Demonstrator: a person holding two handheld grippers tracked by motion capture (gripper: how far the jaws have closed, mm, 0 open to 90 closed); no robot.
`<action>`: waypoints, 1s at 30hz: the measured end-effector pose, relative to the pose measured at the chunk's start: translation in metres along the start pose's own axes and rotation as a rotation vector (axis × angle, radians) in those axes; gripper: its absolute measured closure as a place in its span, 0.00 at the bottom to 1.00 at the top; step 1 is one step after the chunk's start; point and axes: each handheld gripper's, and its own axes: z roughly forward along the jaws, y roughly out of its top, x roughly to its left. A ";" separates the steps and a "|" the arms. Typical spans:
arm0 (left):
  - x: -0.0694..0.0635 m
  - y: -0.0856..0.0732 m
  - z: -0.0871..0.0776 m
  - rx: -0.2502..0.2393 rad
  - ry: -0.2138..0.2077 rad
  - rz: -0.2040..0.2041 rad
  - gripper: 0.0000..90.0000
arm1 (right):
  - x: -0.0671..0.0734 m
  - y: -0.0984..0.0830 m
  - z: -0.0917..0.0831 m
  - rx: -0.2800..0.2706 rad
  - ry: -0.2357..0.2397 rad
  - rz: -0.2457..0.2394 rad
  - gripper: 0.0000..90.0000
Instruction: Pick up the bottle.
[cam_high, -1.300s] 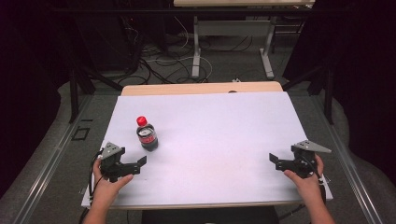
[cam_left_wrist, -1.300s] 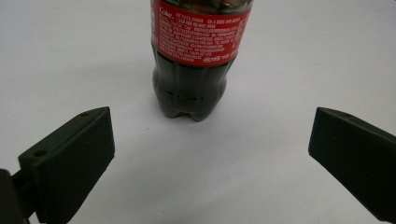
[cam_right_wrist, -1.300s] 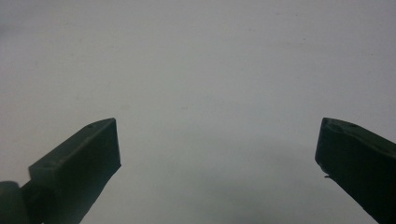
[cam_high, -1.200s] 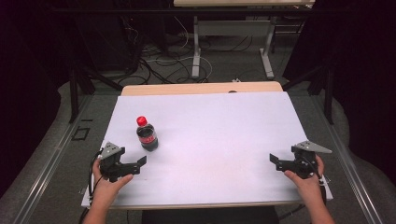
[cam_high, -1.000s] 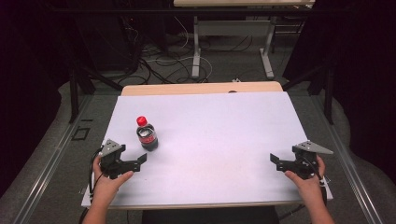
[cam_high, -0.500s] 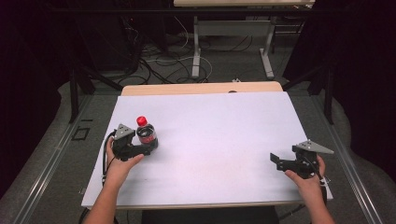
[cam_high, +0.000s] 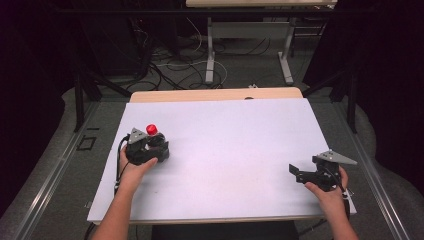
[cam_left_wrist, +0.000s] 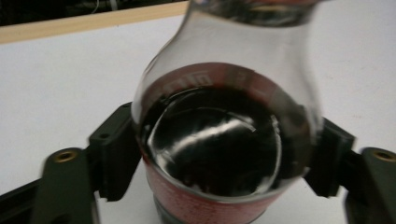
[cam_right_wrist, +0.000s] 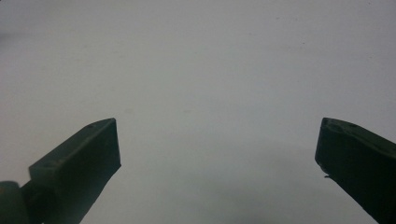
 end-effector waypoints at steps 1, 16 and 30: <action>0.000 0.000 0.000 0.001 0.001 0.006 0.32 | 0.000 0.000 0.000 0.001 -0.001 -0.002 0.00; -0.026 0.014 -0.017 -0.002 -0.120 0.097 0.33 | 0.012 0.008 0.000 0.005 0.059 -0.011 0.05; -0.115 0.039 -0.029 0.000 -0.302 0.219 0.33 | 0.098 0.059 -0.020 -0.049 0.311 -0.231 0.20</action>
